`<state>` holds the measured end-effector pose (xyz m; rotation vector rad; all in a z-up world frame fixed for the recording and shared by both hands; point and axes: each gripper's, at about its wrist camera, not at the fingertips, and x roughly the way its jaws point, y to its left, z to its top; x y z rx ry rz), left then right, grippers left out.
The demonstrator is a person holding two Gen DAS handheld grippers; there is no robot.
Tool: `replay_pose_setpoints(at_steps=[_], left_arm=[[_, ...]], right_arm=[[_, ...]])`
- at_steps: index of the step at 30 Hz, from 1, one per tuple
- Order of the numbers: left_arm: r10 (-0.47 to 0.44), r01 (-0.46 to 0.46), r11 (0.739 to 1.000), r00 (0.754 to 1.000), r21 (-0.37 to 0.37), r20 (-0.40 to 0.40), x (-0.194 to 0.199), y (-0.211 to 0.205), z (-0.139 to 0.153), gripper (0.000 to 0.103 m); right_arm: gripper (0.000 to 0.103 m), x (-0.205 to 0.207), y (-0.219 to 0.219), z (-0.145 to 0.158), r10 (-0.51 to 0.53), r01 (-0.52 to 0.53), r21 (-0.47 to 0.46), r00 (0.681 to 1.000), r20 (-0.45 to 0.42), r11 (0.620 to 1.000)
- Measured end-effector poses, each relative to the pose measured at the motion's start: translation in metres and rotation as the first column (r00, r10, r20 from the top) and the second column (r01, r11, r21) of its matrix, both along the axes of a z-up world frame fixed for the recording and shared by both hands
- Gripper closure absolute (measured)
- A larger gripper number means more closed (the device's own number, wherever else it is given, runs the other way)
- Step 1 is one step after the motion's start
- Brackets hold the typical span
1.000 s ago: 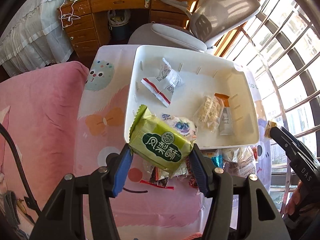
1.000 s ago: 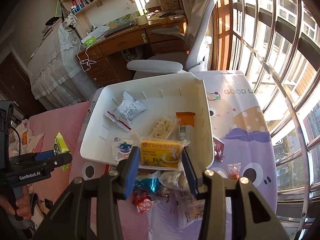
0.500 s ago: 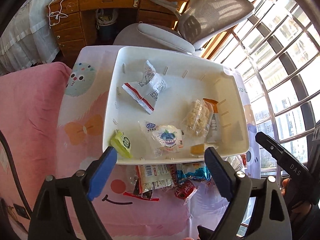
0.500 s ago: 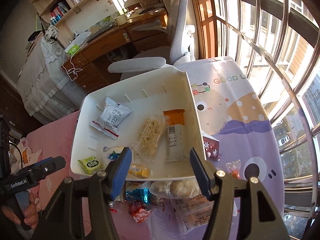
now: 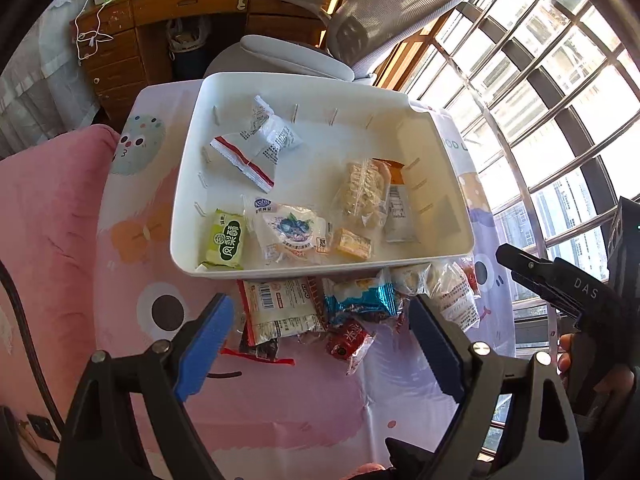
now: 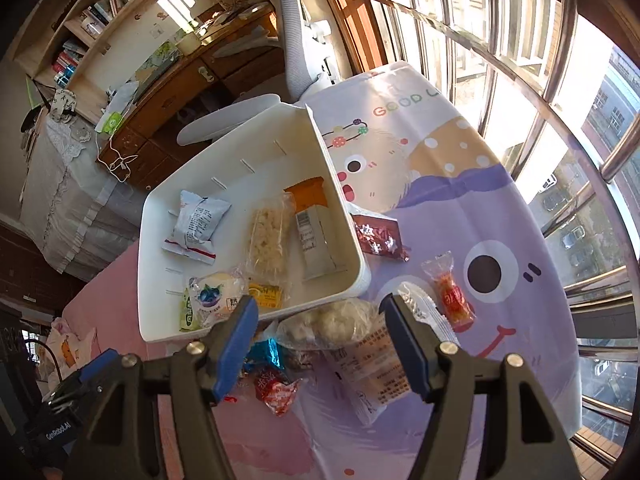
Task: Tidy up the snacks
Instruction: 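Move the right tool to the large clear bread bag and grasp it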
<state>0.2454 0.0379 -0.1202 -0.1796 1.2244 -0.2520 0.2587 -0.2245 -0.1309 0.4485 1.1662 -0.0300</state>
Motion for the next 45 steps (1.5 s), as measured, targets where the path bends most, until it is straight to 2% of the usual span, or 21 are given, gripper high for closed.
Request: replay_pose_setpoints(at_steps=[8,16,21,25,29,39,45], left_arm=[[-0.036,0.037,0.999,0.999,0.002,-0.032,-0.030,-0.017,-0.015,0.015],[-0.008,0.008,1.000,0.997,0.001,-0.083,-0.044,-0.026,-0.040,0.015],[0.020,-0.020,1.000,0.991,-0.002,-0.135,-0.045,-0.033,-0.059,0.015],[0.039,-0.039,0.999,0.984,0.004,-0.177,-0.044,-0.040,-0.075,0.015],[0.074,-0.074,0.997,0.971,0.007,-0.228,-0.040,-0.046,-0.093,0.015],[0.163,-0.165,0.986,0.936,0.021,-0.311,-0.021,-0.060,-0.129,0.025],[0.193,-0.191,0.981,0.919,0.040,-0.345,-0.006,-0.070,-0.142,0.032]], right_arm=[[0.033,-0.026,-0.024,-0.020,-0.097,0.106,0.084,0.990,-0.102,0.991],[0.030,-0.039,-0.044,-0.046,-0.163,0.201,0.163,0.962,-0.219,0.966],[0.029,-0.041,-0.053,-0.068,-0.199,0.270,0.213,0.931,-0.305,0.939],[0.029,-0.039,-0.060,-0.089,-0.236,0.340,0.235,0.895,-0.378,0.911],[0.029,-0.034,-0.064,-0.107,-0.263,0.390,0.249,0.867,-0.423,0.887],[0.029,-0.017,-0.066,-0.130,-0.322,0.483,0.242,0.809,-0.492,0.842],[0.022,-0.011,-0.073,-0.138,-0.342,0.523,0.215,0.765,-0.546,0.825]])
